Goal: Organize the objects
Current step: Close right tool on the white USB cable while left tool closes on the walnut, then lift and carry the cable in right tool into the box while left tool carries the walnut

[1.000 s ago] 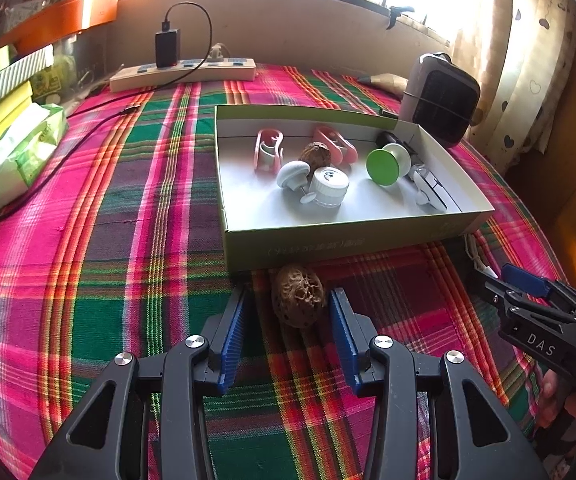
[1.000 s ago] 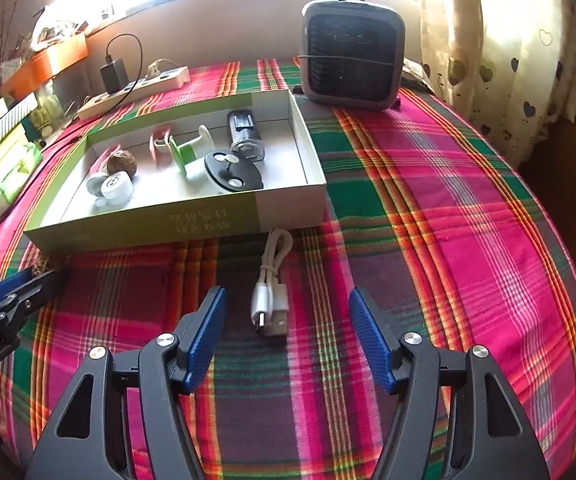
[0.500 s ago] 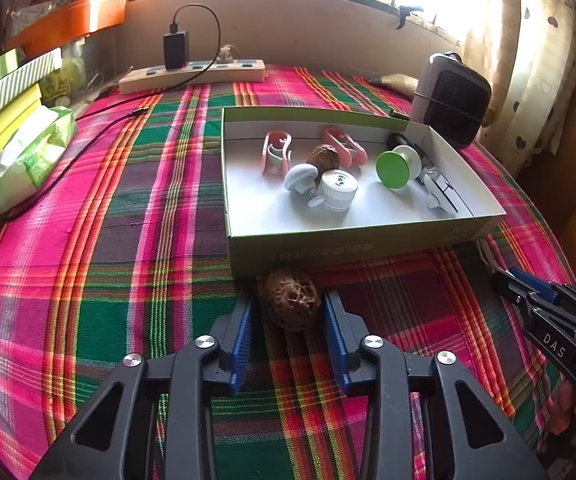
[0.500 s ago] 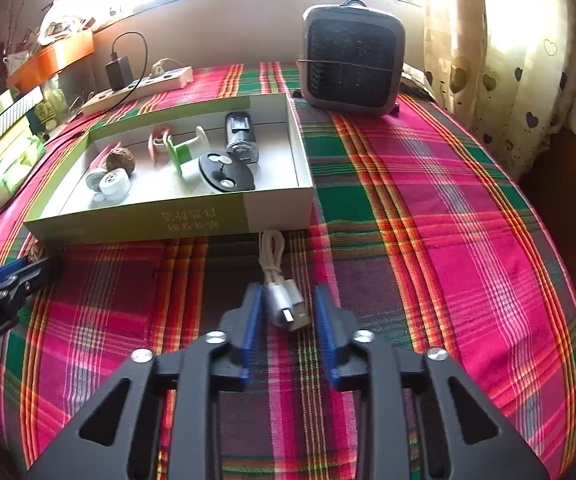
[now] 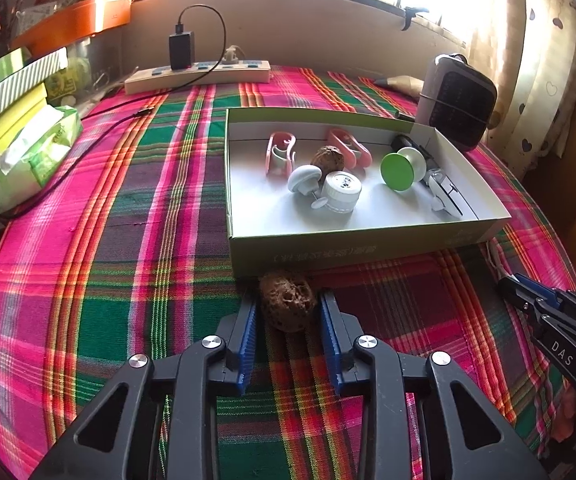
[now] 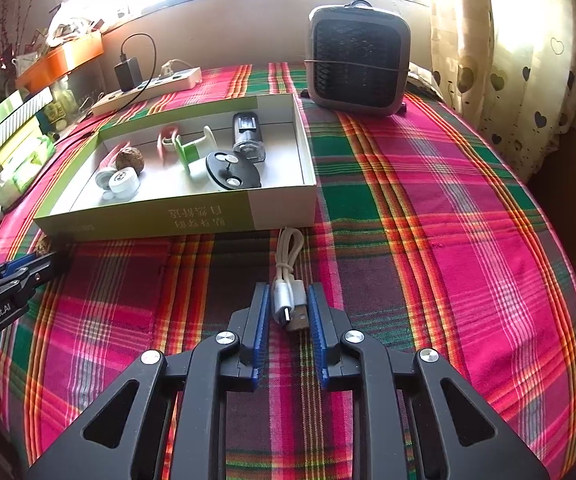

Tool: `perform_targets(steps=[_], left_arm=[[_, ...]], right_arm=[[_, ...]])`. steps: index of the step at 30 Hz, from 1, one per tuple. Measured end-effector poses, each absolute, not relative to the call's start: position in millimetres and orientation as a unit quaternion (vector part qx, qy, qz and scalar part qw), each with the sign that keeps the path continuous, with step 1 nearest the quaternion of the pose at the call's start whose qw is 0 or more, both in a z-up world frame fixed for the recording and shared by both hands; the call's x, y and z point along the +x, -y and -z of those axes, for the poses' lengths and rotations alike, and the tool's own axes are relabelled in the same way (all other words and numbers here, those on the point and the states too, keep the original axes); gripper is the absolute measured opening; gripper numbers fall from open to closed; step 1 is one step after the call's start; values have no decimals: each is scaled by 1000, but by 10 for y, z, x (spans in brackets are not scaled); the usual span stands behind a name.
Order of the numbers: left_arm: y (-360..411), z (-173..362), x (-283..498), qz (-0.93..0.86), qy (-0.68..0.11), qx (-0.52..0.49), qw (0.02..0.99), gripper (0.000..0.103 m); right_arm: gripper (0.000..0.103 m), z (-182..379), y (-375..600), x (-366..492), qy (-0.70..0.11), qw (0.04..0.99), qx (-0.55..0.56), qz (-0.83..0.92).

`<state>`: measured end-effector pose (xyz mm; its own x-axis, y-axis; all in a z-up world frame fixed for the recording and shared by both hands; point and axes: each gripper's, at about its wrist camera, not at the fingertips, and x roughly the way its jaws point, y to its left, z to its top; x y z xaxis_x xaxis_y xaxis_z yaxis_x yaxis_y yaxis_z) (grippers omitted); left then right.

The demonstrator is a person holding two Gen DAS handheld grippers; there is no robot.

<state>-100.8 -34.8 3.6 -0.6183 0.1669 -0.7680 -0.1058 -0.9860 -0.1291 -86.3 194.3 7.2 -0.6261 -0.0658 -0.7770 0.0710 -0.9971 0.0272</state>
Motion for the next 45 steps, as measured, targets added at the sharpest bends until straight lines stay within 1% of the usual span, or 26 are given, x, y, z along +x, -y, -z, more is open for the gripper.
perform_targets(steps=[30, 45], left_arm=[[300, -129, -894, -904, 34, -416, 90, 27], [256, -379, -826, -916, 32, -387, 103, 27]], right_arm=[[20, -188, -1892, -763, 2, 67, 414, 908], [20, -392, -1777, -715, -3, 92, 390, 916]])
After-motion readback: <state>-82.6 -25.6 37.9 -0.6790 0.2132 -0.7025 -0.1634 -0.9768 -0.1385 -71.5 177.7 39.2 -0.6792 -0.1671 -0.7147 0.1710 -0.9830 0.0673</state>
